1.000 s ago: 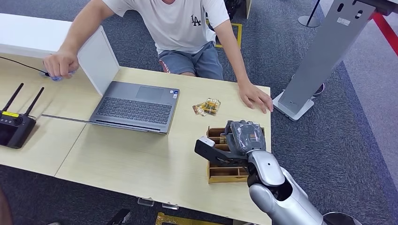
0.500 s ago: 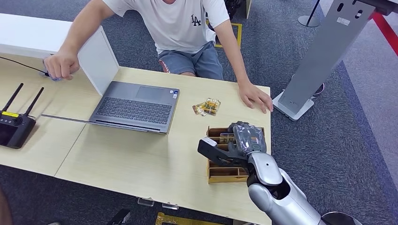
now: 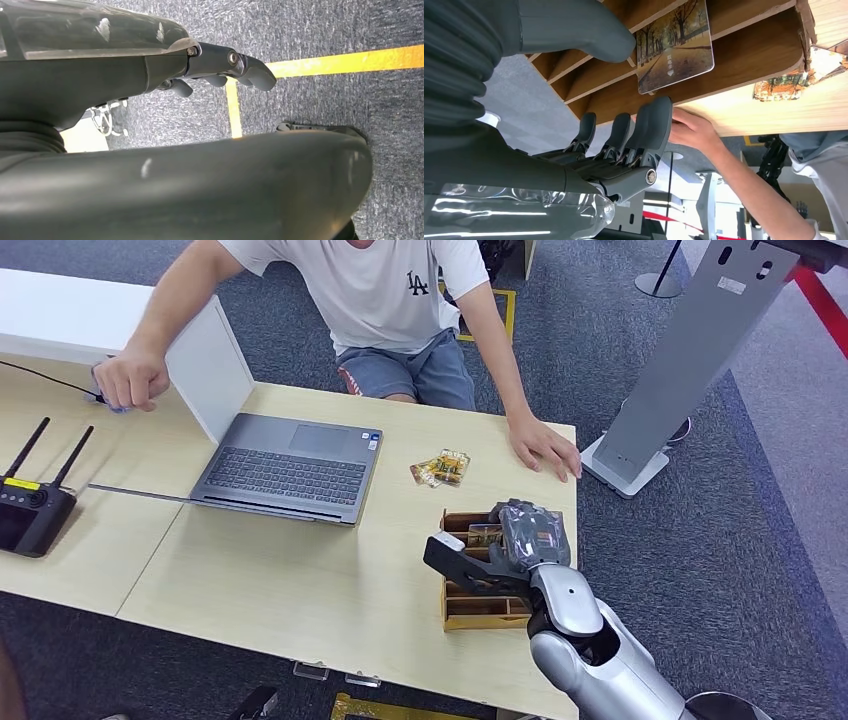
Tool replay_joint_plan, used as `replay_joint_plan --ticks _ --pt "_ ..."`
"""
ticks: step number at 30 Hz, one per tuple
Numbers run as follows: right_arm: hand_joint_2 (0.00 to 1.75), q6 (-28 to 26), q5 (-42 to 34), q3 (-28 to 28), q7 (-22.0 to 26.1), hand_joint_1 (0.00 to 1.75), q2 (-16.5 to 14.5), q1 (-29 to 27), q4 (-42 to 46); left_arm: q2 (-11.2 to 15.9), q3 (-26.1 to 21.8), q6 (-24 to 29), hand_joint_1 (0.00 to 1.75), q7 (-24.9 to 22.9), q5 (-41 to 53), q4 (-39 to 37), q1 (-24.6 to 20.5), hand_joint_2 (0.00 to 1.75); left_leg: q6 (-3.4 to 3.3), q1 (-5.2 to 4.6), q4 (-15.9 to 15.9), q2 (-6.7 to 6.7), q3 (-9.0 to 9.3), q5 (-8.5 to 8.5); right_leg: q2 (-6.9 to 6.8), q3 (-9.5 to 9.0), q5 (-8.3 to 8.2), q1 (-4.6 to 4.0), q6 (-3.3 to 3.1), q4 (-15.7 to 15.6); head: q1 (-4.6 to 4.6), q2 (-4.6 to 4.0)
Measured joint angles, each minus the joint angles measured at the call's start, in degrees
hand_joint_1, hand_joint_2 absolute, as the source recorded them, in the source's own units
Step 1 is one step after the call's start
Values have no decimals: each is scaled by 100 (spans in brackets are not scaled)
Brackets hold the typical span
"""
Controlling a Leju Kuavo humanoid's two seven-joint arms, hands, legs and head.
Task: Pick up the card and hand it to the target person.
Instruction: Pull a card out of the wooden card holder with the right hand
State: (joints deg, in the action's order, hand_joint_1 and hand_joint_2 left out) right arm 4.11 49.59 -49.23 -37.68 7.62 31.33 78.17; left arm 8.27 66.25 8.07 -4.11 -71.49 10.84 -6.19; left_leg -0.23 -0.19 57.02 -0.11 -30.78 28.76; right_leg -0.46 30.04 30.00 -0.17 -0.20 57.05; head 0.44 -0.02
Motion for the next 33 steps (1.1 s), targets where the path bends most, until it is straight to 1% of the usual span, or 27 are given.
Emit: replay_joint_plan --ticks 2,14,19,25,33 --pt "175 9 -26 -3 9 92 -4 3 -21 0 0 -6 0 0 0 0 0 0 0 0 0 0 0 0 0 0 0 0 0 0 0 0" --pt "175 17 -120 -81 96 95 -77 44 -208 1 0 -10 0 0 -7 0 -1 0 0 0 0 0 0 0 0 0 0 0 0 0 0 0" --pt "175 17 -129 -104 105 91 -108 62 -274 1 0 -11 0 0 -7 0 0 0 0 0 0 0 0 0 0 0 0 0 0 0 0 0" --pt "175 -19 -128 -115 104 91 -125 81 -280 1 0 -26 0 0 -7 0 1 0 0 0 0 0 1 0 0 0 0 0 0 0 0 0" --pt "175 -64 -105 -110 -1 82 -106 144 18 1 0 -37 0 0 -7 0 3 0 0 0 0 0 2 0 1 0 0 0 0 0 0 0"
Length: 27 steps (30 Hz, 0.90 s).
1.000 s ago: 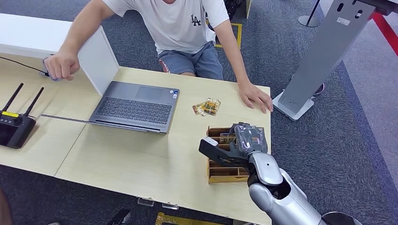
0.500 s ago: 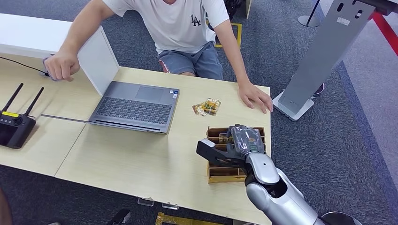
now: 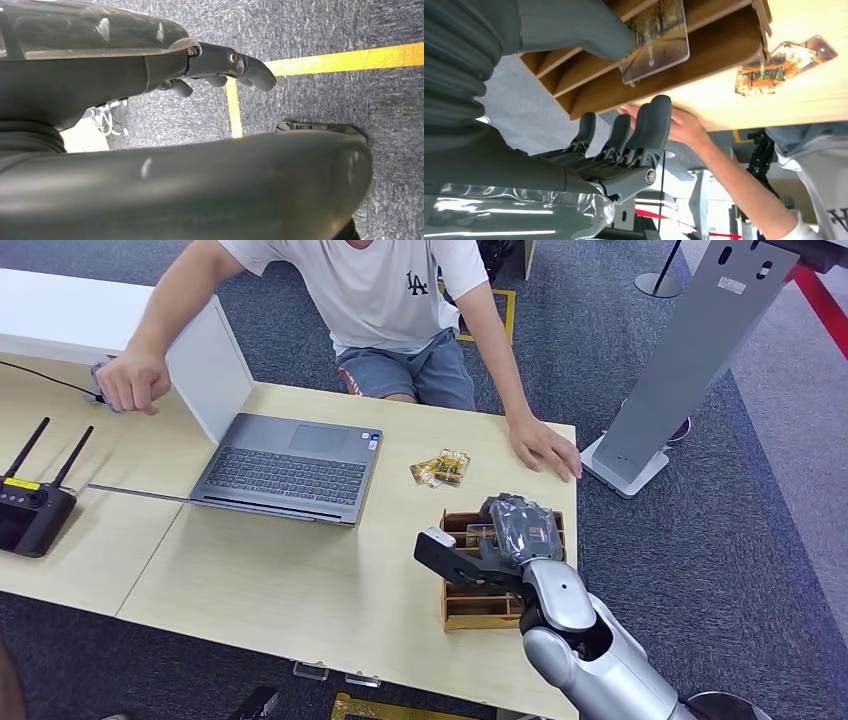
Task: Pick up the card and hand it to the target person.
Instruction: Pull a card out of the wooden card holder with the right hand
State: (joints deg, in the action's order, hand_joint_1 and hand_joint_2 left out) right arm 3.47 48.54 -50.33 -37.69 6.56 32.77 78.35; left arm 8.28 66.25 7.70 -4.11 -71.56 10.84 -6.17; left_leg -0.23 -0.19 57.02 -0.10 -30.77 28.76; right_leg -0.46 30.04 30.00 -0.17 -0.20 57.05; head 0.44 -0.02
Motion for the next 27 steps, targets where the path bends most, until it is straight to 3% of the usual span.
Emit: replay_joint_plan --ticks 4,8,27 --pt "175 5 2 1 -29 78 22 22 150 0 0 -9 0 0 0 0 1 0 0 0 0 0 0 0 0 0 0 0 0 0 0 0" --pt "175 55 -3 1 -74 57 42 20 219 -1 0 -9 0 0 10 0 1 0 0 0 0 0 0 0 0 0 0 0 0 0 0 0" --pt "175 135 -2 -8 -67 79 60 -69 -104 -2 0 -9 0 -1 74 0 -1 0 0 0 0 0 0 0 0 0 0 0 0 0 0 0"
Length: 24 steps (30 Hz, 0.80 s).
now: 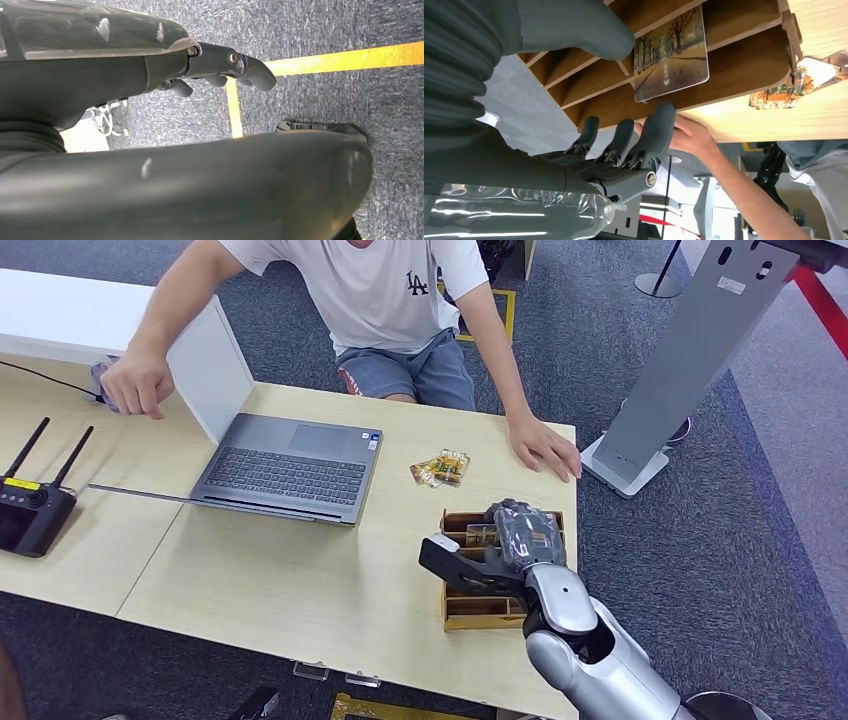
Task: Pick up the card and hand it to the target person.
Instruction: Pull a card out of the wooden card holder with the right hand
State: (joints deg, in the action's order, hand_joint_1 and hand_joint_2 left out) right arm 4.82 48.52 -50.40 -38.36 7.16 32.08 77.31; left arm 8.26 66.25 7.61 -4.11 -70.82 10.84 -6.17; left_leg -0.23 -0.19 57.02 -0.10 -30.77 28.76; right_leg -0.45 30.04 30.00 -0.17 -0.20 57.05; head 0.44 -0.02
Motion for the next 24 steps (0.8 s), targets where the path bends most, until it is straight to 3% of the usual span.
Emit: replay_joint_plan --ticks 11,21,24 --pt "175 -26 0 4 15 89 -2 5 -79 0 0 -1 0 1 0 0 1 0 0 0 0 0 1 0 0 -1 0 0 0 0 -1 0" --pt "175 -84 58 2 68 84 -30 4 -184 0 1 -1 0 1 -1 0 1 0 0 0 0 0 -1 0 0 1 0 0 0 0 -2 0" --pt "175 -100 71 1 68 91 -37 4 -180 0 1 -7 0 1 -2 0 1 0 0 0 0 0 -1 0 0 1 0 0 0 0 -2 0"
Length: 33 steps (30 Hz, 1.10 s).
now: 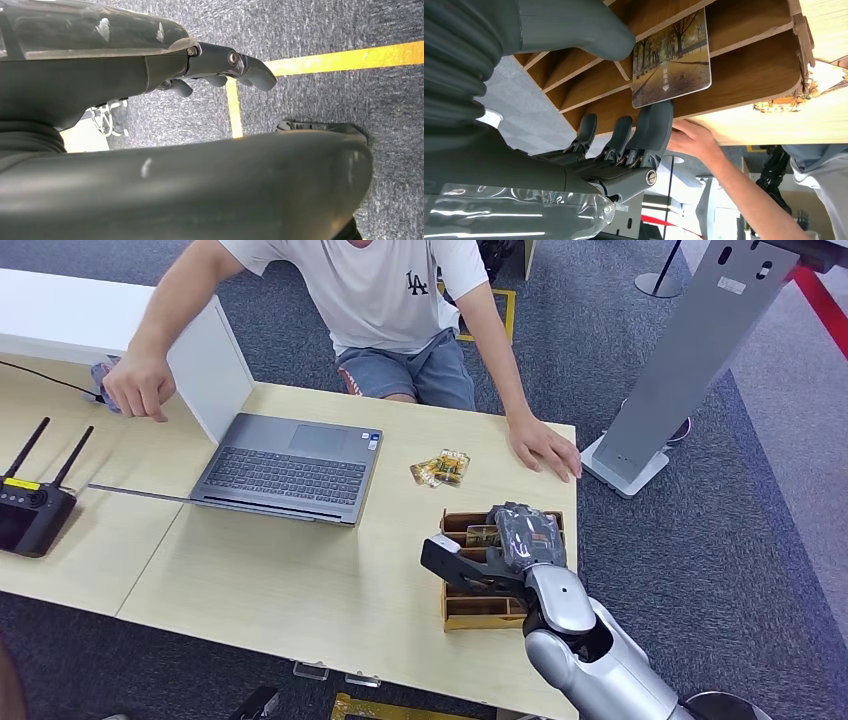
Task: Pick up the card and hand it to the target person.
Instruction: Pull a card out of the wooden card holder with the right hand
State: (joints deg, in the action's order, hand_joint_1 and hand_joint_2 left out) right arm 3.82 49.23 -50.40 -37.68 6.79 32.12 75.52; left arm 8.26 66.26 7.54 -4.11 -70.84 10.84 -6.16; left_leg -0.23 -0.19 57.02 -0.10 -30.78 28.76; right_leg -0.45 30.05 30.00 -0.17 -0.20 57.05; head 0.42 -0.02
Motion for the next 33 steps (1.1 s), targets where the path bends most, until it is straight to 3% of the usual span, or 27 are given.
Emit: replay_joint_plan --ticks 10,26,33 --pt "175 0 4 -1 0 137 -26 -4 1 0 0 -7 0 17 17 0 0 0 0 0 0 0 0 0 0 0 0 0 0 0 1 0" --pt "175 -2 5 -1 1 144 -26 -13 31 0 1 -7 0 17 58 0 0 0 0 0 0 0 2 0 1 -1 0 0 0 0 1 0" --pt "175 -3 -15 2 8 175 -24 -24 31 0 5 9 0 17 76 0 0 0 0 0 0 0 3 0 1 -1 0 0 0 0 0 0"
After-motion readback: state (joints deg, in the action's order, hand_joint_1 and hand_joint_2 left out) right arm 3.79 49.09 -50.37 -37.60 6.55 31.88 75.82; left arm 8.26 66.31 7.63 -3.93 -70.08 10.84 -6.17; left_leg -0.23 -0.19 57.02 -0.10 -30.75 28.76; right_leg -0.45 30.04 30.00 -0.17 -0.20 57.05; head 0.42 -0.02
